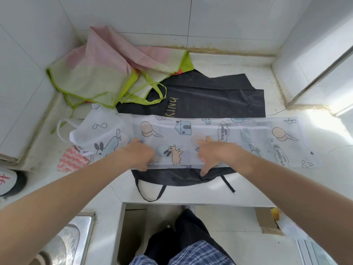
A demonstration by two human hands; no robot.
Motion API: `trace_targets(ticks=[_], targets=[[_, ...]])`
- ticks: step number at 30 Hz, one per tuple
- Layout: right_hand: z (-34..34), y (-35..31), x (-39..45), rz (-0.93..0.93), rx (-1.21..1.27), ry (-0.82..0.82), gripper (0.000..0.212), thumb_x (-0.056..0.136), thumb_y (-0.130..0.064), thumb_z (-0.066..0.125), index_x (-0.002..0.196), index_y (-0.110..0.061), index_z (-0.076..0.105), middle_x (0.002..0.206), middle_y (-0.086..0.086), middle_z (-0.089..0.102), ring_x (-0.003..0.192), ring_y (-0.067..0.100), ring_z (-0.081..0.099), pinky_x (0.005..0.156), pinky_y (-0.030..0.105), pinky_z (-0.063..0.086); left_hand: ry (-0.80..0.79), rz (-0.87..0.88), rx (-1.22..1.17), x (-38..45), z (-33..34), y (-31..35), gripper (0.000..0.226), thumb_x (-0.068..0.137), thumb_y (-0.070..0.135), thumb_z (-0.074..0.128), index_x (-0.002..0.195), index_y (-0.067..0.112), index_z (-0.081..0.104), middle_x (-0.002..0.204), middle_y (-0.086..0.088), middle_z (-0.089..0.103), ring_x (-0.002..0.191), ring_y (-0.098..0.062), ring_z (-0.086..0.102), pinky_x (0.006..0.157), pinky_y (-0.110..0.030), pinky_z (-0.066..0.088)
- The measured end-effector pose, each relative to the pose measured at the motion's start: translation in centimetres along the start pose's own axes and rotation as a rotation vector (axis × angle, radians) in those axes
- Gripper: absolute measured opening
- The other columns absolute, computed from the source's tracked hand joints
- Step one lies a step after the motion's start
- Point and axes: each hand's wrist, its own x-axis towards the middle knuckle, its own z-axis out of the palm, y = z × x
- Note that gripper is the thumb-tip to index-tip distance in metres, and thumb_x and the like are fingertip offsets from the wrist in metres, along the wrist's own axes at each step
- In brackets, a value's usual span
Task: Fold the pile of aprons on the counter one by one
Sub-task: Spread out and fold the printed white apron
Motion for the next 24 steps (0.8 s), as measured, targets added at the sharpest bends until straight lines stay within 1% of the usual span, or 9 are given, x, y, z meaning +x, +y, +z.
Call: trace_targets(ticks=[2, 4, 7, 12, 14, 17, 21, 23, 24], targets=[[0.7, -0.8, -0.3, -0.052, -0.096, 0.151, 0.026, 0.084, -0.034, 0.061, 0.089, -0.009, 0.06, 0.116, 0.008, 0.044, 0.116, 0.027, 0.033, 0.091, 0.044, 0.034, -0.023, 0.04, -0.038, 0.2, 0.5, 0.0, 0.012, 0.085, 0.019, 0.049, 0.074, 0.02, 0.045, 0.067, 0.006, 0.04, 0.08, -0.022, 0.044, 0.091, -0.036, 0.028], [1.4, -1.4, -0.4, -0.097, -0.166, 0.245, 0.009, 0.084, -0.017, 0.053, 0.087, -0.009, 0.057, 0.1, 0.01, 0.05, 0.107, 0.028, 0.042, 0.088, 0.042, 0.033, -0.048, 0.06, -0.054, 0.2, 0.6, 0.2, 0.022, 0.086, 0.019, 0.049, 0.066, 0.021, 0.039, 0.07, 0.004, 0.041, 0.079, -0.022, 0.045, 0.081, -0.033, 0.029], [2.2, -2.0, -0.4, -0.073, -0.125, 0.228, 0.008, 0.082, -0.003, 0.046, 0.082, -0.011, 0.047, 0.075, 0.004, 0.038, 0.09, 0.028, 0.047, 0.088, 0.042, 0.033, -0.051, 0.059, -0.059, 0.2, 0.6, 0.6, 0.027, 0.086, 0.019, 0.049, 0.063, 0.021, 0.035, 0.072, 0.002, 0.043, 0.078, -0.023, 0.044, 0.076, -0.033, 0.024], [1.8, -2.5, -0.2, -0.05, -0.137, 0.185, 0.015, 0.087, -0.005, 0.046, 0.075, -0.011, 0.04, 0.072, 0.001, 0.031, 0.083, 0.026, 0.043, 0.095, 0.045, 0.035, -0.025, 0.039, -0.076, -0.4, 0.9, 1.5, 0.02, 0.083, 0.019, 0.049, 0.067, 0.022, 0.04, 0.071, 0.004, 0.043, 0.079, -0.023, 0.045, 0.078, -0.036, 0.027], [1.6, -2.5, -0.3, -0.052, -0.106, 0.194, 0.011, 0.088, -0.007, 0.047, 0.078, -0.01, 0.042, 0.074, 0.002, 0.035, 0.081, 0.027, 0.044, 0.091, 0.042, 0.039, 0.035, -0.025, -0.048, -0.6, 0.7, 1.7, 0.004, 0.084, 0.018, 0.05, 0.082, 0.02, 0.053, 0.088, -0.001, 0.055, 0.088, -0.025, 0.052, 0.085, -0.037, 0.034], [1.1, -1.9, -0.6, -0.034, -0.038, 0.231, 0.009, 0.088, -0.009, 0.048, 0.095, -0.007, 0.055, 0.092, 0.01, 0.05, 0.079, 0.026, 0.046, 0.073, 0.034, 0.042, 0.151, -0.137, 0.067, -0.2, 0.1, 1.2, 0.025, 0.092, 0.019, 0.046, 0.114, 0.016, 0.057, 0.12, -0.005, 0.058, 0.112, -0.025, 0.053, 0.096, -0.036, 0.035], [0.8, -0.6, -0.5, 0.127, -0.031, 0.026, 0.02, 0.087, -0.011, 0.055, 0.107, -0.005, 0.057, 0.096, 0.008, 0.047, 0.082, 0.025, 0.048, 0.074, 0.033, 0.046, 0.196, -0.062, 0.096, 0.7, -1.9, 2.2, 0.021, 0.093, 0.019, 0.045, 0.109, 0.015, 0.059, 0.113, -0.007, 0.06, 0.11, -0.025, 0.054, 0.097, -0.038, 0.034], [0.1, 0.0, -0.7, 0.205, -0.007, -0.15, 0.018, 0.086, -0.02, 0.061, 0.088, -0.004, 0.053, 0.088, 0.006, 0.049, 0.084, 0.028, 0.048, 0.08, 0.038, 0.048, 0.111, 0.051, -0.039, 1.3, -2.3, 2.8, 0.009, 0.09, 0.024, 0.05, 0.092, 0.018, 0.055, 0.094, -0.003, 0.058, 0.097, -0.024, 0.058, 0.089, -0.036, 0.042], [-0.7, 0.3, -0.9, 0.212, 0.013, -0.199, 0.028, 0.085, -0.03, 0.063, 0.078, -0.005, 0.051, 0.08, 0.004, 0.05, 0.082, 0.027, 0.049, 0.075, 0.034, 0.046, 0.066, 0.093, -0.163, 1.4, -2.5, 2.8, 0.011, 0.088, 0.028, 0.052, 0.089, 0.017, 0.052, 0.09, -0.002, 0.055, 0.091, -0.023, 0.057, 0.082, -0.033, 0.043]])
